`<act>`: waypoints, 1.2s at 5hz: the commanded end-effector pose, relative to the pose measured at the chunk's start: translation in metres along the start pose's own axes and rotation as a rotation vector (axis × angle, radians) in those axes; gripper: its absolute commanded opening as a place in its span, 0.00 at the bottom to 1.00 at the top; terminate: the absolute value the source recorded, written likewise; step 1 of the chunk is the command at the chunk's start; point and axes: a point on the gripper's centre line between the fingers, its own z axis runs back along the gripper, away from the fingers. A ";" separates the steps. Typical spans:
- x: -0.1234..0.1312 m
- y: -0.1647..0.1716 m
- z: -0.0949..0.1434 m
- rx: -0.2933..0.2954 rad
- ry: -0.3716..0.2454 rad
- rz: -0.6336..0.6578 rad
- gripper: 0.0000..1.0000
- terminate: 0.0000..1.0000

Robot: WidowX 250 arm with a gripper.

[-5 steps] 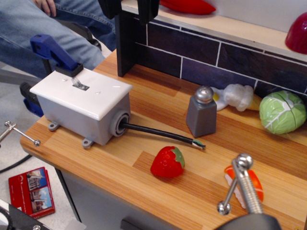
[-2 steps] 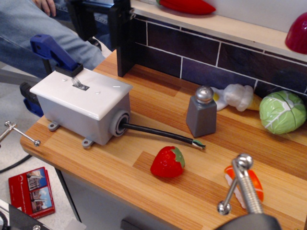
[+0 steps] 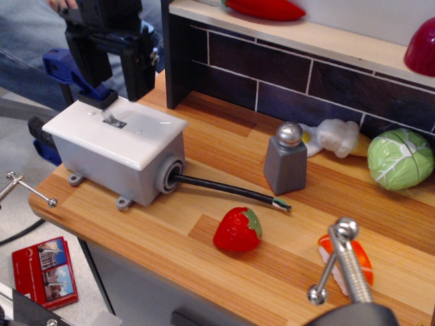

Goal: Move light switch to the right

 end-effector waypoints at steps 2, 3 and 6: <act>0.005 0.017 -0.022 0.081 -0.041 -0.033 1.00 0.00; 0.003 0.017 -0.027 0.088 -0.056 -0.028 1.00 0.00; 0.000 0.008 -0.043 0.107 -0.075 0.033 1.00 0.00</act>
